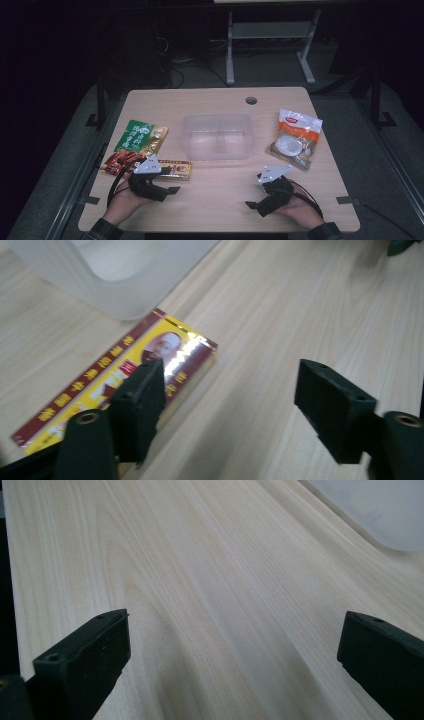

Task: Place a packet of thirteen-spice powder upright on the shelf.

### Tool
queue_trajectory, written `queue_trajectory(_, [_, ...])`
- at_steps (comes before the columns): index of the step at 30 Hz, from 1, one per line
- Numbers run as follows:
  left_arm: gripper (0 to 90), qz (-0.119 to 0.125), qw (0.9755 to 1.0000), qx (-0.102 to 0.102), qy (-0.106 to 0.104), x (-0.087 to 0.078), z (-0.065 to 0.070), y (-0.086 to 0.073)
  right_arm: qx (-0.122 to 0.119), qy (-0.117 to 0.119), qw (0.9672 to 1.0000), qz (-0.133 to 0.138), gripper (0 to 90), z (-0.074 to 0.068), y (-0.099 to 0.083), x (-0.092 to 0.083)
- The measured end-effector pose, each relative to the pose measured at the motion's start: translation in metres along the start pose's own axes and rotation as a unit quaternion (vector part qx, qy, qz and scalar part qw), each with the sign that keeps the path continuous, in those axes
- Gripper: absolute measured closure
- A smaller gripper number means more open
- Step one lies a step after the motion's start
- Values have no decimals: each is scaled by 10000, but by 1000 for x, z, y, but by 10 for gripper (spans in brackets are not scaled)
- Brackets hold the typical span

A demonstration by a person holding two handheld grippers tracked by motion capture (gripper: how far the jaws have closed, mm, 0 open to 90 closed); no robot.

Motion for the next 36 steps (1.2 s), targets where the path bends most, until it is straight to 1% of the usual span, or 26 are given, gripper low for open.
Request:
queue_trajectory(1, [313,15,10000,-48,9,-2,-2,1,2,2,10000,-9,2,0,0,0])
queue_trajectory(4, [412,110,9998,-153,33,-7,-8,4,28,6,10000,-19,1,0,-1,1])
queue_trajectory(5, [462,182,9996,-213,53,-9,-12,5,39,-10,10000,-23,2,1,-1,1])
queue_trajectory(6, [492,182,9996,-213,53,-9,-12,5,39,-10,10000,-23,2,1,-1,1])
queue_trajectory(7, [519,249,9992,-315,68,-10,-16,6,48,-23,10000,-25,2,1,-1,1])
queue_trajectory(8, [519,247,9991,-346,90,-11,-18,6,48,-23,10000,-25,2,1,-1,1])
queue_trajectory(9, [544,234,9988,-401,146,-13,-23,6,48,-33,10000,-27,2,1,-1,1])
queue_trajectory(10, [603,245,9985,-432,213,-15,-27,7,42,-59,10000,-19,2,2,-1,1])
queue_trajectory(11, [631,243,9982,-491,248,-16,-30,8,43,-64,10000,-17,1,2,-1,1])
queue_trajectory(13, [699,242,9978,-526,325,-18,-36,10,46,-71,10000,-4,2,2,-1,1])
queue_trajectory(14, [726,281,9975,-554,340,-19,-39,12,42,-77,10000,-6,2,2,-1,1])
queue_trajectory(15, [764,281,9975,-554,340,-19,-39,12,42,-77,10000,-6,2,2,-1,1])
queue_trajectory(16, [764,273,9974,-540,389,-20,-43,13,48,-84,10000,-5,2,3,-1,1])
queue_trajectory(18, [833,291,9969,-534,496,-21,-49,16,46,-90,9999,-14,2,3,-2,2])
queue_trajectory(20, [894,295,9966,-528,561,-22,-55,18,52,-104,9999,-13,2,3,-2,1])
queue_trajectory(21, [894,321,9963,-546,576,-22,-58,19,52,-104,9999,-13,2,3,-2,1])
queue_trajectory(22, [895,261,9962,-542,627,-21,-63,20,59,-113,9999,-12,2,3,-2,1])
queue_trajectory(23, [895,273,9958,-548,686,-20,-67,21,73,-122,9999,-20,1,4,-2,1])
queue_trajectory(25, [896,260,9955,-566,712,-17,-74,21,79,-129,9999,-34,2,4,-2,1])
queue_trajectory(27, [896,182,9951,-587,779,-13,-82,20,76,-128,9999,-35,2,4,-2,1])
queue_trajectory(30, [896,39,9945,-656,814,-5,-93,16,62,-133,9999,-32,2,4,-2,2])
queue_trajectory(32, [896,-49,9944,-691,794,0,-100,14,66,-127,9999,-37,2,4,-2,2])
queue_trajectory(34, [896,-107,9942,-711,796,4,-104,13,59,-135,9999,-38,2,4,-2,2])
queue_trajectory(35, [896,-153,9938,-752,798,6,-105,12,60,-133,9999,-40,2,4,-2,2])
queue_trajectory(36, [896,-177,9938,-739,817,7,-106,11,53,-144,9999,-42,2,4,-2,2])
Point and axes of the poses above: each handheld gripper's, and its own axes: x roughly forward along the jaws, y roughly out of its top, z roughly to its right, the point moved 3 cm from there along x, roughly forward along the jaws, and after that the axes turned 11 degrees about -y, right-handed, at the moved point
